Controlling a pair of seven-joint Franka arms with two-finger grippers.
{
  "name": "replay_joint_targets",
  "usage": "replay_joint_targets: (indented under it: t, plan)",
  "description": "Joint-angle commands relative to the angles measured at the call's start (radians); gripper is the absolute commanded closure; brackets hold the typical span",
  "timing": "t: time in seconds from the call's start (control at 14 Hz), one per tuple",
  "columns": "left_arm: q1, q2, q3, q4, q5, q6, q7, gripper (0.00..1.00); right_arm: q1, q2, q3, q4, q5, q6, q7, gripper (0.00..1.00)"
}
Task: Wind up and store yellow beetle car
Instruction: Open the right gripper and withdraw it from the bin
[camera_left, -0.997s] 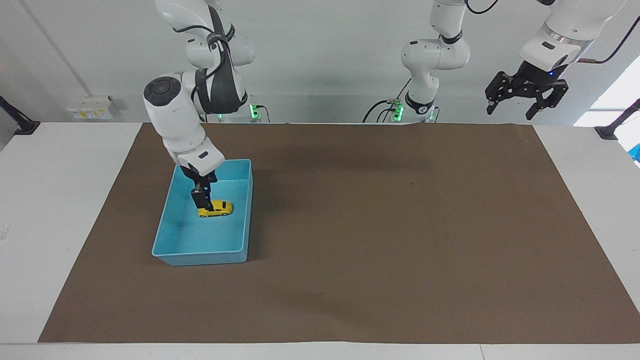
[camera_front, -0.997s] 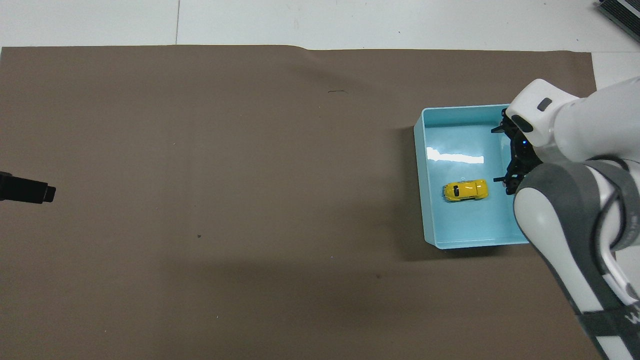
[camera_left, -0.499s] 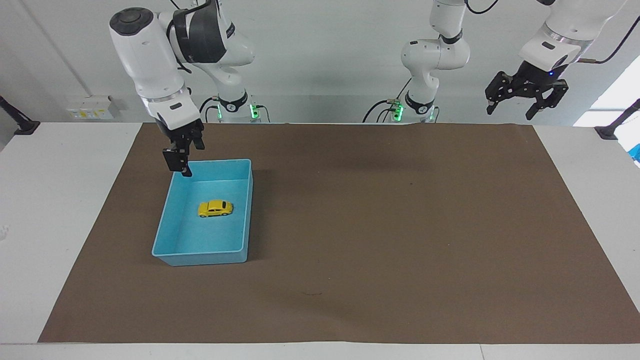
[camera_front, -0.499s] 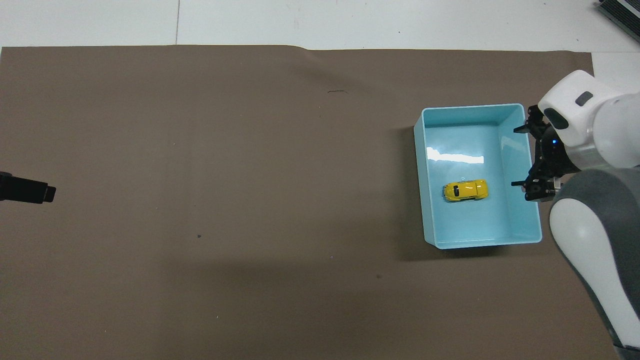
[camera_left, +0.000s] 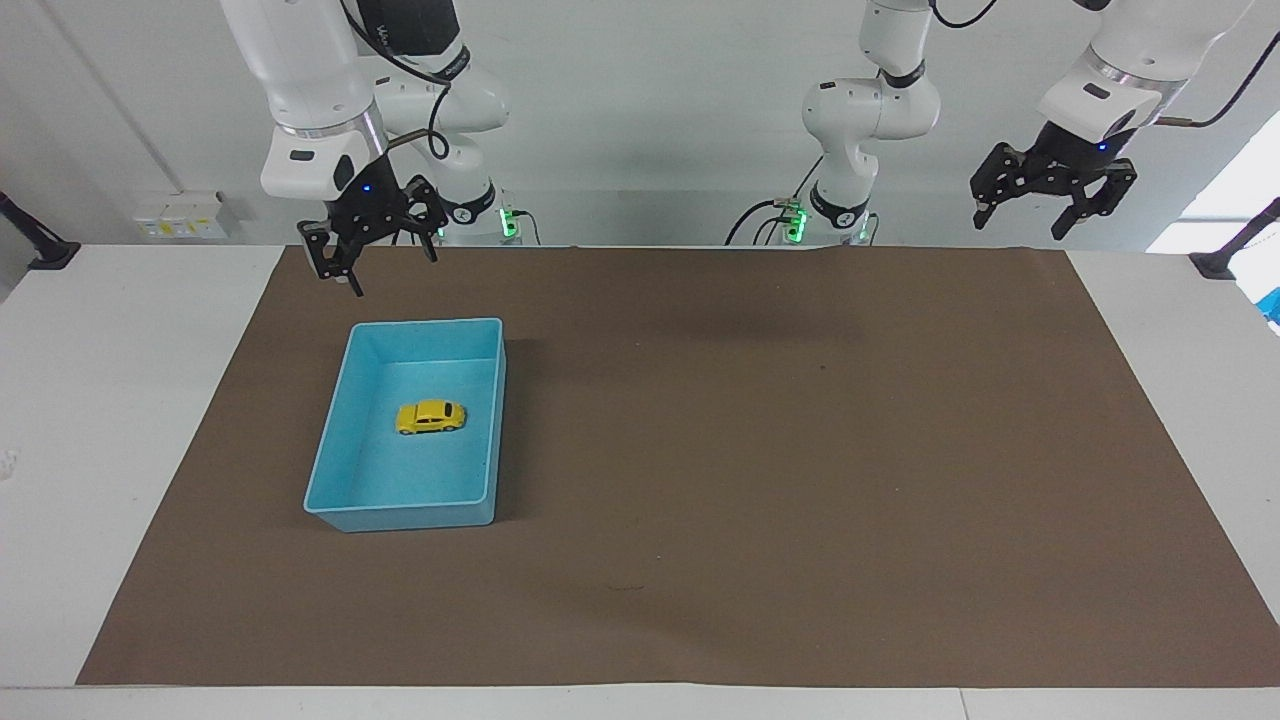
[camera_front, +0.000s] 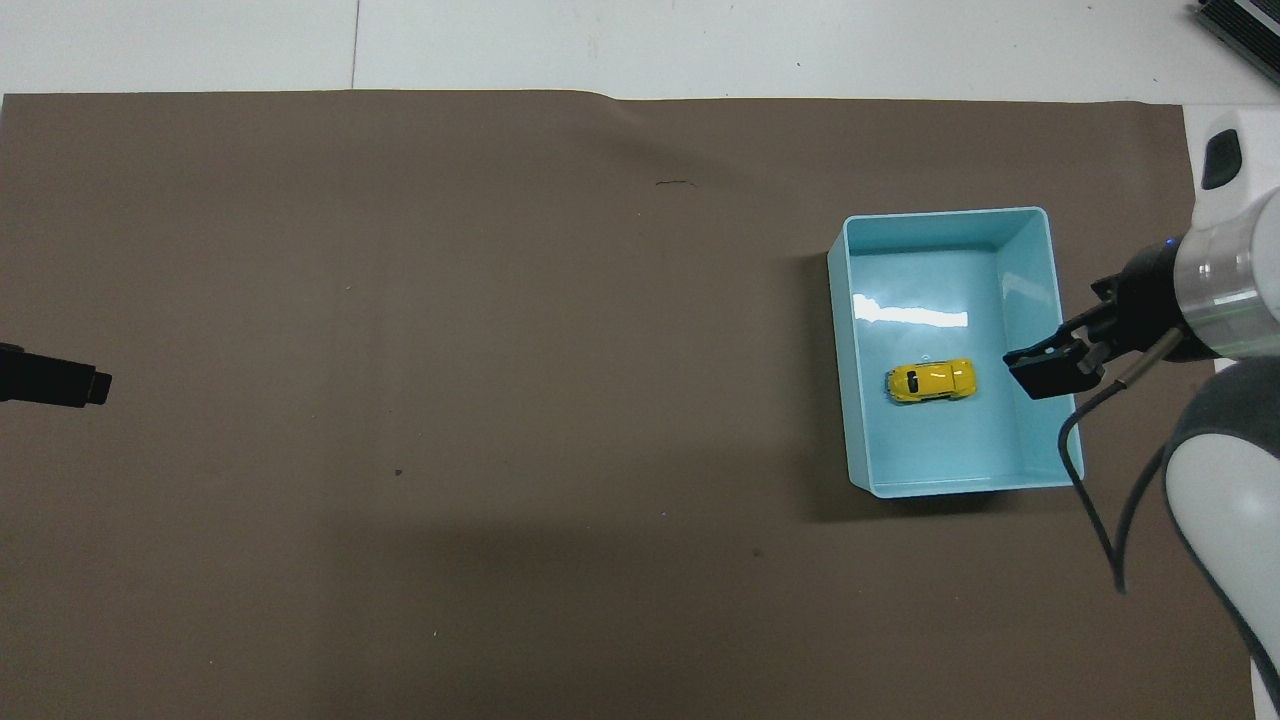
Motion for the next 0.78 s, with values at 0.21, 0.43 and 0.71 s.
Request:
replay_joint_targets:
  t: [0.21,0.43,0.71]
  plan:
    - [0.009,0.001,-0.007,0.011,0.006,-0.019,-0.009,0.00,-0.003,0.019,0.003,0.063,0.021,-0.087,0.259,0.00]
    - [0.009,0.001,-0.005,0.011,0.006,-0.019,-0.009,0.00,-0.003,0.019,-0.004,0.065,0.025,-0.097,0.410,0.00]
    - [0.009,0.001,-0.007,0.011,0.006,-0.019,-0.011,0.00,-0.003,0.024,-0.011,0.107,0.025,-0.123,0.609,0.00]
